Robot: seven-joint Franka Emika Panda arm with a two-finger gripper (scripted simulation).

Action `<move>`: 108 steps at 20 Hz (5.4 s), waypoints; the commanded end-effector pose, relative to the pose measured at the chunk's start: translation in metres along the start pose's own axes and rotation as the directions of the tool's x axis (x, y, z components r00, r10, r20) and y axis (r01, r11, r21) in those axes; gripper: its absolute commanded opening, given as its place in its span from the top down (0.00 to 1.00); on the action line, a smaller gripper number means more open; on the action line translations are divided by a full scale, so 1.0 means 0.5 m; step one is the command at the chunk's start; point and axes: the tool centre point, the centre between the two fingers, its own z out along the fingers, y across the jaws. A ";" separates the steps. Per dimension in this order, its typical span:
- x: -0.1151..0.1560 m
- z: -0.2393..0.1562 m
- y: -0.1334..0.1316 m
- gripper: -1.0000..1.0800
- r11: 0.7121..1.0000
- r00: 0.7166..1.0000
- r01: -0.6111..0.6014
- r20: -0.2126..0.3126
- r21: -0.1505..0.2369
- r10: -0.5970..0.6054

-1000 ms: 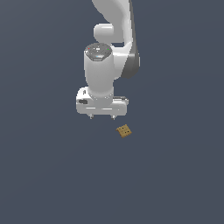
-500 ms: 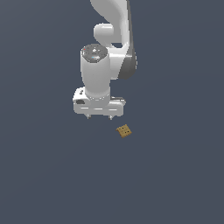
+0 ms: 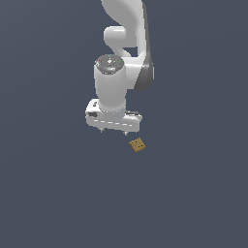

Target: Pick up the object and move it to a goal position.

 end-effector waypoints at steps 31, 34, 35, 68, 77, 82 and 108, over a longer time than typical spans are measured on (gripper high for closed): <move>-0.059 0.174 -0.171 0.04 0.741 0.741 -0.671 0.025 0.014 0.671; -0.066 0.189 -0.184 0.04 0.697 0.697 -0.717 0.027 0.012 0.717; -0.068 0.193 -0.187 0.04 0.684 0.684 -0.730 0.027 0.011 0.729; -0.086 0.322 -0.214 0.04 0.578 0.578 -0.816 0.028 0.007 0.815; -0.086 0.323 -0.214 1.00 0.578 0.578 -0.816 0.028 0.007 0.815; -0.085 0.318 -0.215 1.00 0.579 0.579 -0.816 0.027 0.008 0.815; 0.012 0.037 -0.168 1.00 0.578 0.578 -0.816 0.027 0.007 0.816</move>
